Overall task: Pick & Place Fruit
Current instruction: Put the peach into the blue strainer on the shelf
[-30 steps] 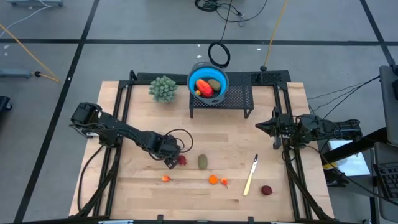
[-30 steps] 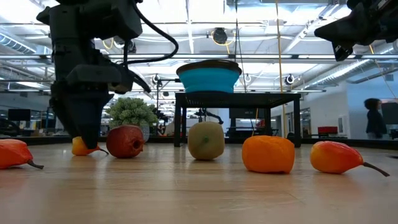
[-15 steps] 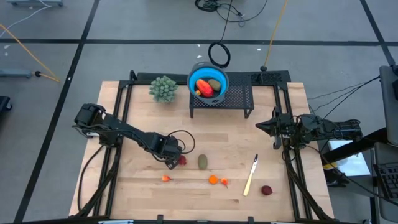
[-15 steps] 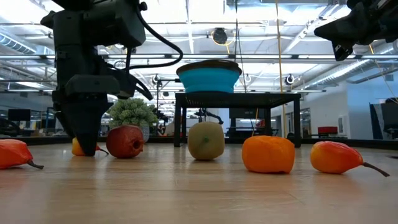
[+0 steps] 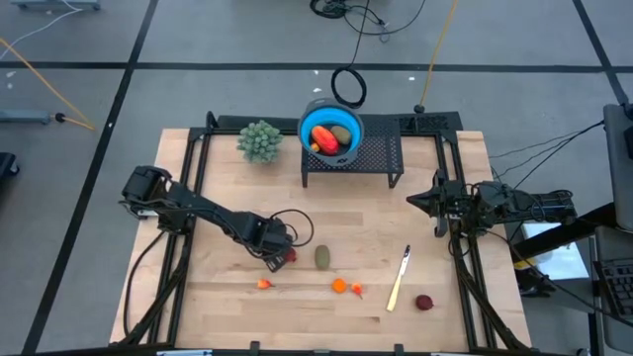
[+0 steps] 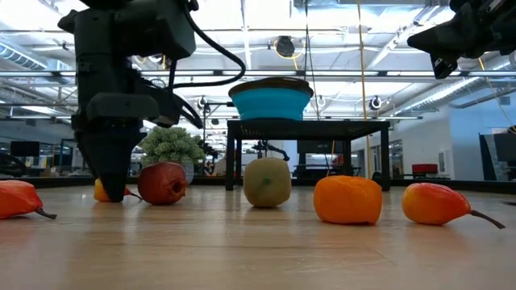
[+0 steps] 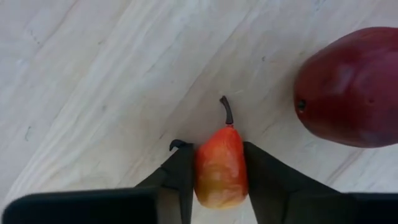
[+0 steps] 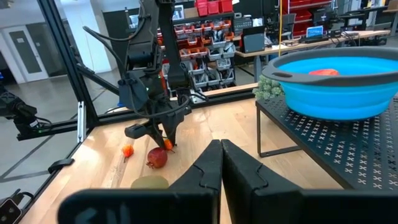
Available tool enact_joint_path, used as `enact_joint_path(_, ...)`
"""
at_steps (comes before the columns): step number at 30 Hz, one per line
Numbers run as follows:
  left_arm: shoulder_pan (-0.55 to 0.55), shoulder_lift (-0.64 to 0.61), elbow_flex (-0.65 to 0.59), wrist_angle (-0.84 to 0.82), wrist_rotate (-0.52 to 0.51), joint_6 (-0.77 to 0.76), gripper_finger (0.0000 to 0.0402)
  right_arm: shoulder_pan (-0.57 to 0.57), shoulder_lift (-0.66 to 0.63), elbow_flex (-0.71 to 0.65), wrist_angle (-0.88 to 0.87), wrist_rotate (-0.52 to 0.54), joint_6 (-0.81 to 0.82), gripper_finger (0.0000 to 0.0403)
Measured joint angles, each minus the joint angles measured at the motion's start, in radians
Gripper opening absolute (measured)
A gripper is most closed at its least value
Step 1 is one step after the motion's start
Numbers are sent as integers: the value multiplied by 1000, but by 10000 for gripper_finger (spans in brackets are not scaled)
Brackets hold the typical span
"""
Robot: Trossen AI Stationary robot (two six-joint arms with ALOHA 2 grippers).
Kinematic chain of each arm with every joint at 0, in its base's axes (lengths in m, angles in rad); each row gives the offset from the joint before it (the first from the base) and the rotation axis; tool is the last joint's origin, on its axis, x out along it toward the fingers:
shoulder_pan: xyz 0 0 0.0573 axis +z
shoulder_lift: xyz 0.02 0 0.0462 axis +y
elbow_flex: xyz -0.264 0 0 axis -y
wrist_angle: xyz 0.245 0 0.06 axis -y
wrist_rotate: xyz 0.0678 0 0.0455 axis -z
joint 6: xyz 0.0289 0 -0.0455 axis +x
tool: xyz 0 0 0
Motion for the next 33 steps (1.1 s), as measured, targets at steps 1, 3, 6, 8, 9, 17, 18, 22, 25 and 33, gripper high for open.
enact_joint_path(1,0,1,5,-14,0,2,104,0,0,0,0,0,0,0)
enact_joint_path(3,0,1,13,-44,1,4,98,0,0,0,0,0,0,0)
enact_joint_path(6,0,3,30,-116,-6,8,97,0,0,0,0,0,0,0)
enact_joint_path(8,2,3,45,-184,-8,7,99,0,0,0,0,0,0,0)
enact_joint_path(9,2,3,55,-215,-9,7,100,0,0,0,0,0,0,0)
enact_joint_path(17,12,1,169,-342,-21,50,101,0,0,0,0,0,0,0)
enact_joint_path(18,10,1,186,-339,-32,65,101,0,0,0,0,0,0,0)
enact_joint_path(22,13,1,263,-337,-81,148,101,0,0,0,0,-1,0,0)
enact_joint_path(25,16,0,325,-315,-119,215,102,0,0,0,0,-3,0,0)
enact_joint_path(33,59,-2,423,-25,-78,484,102,0,0,0,0,-4,0,0)
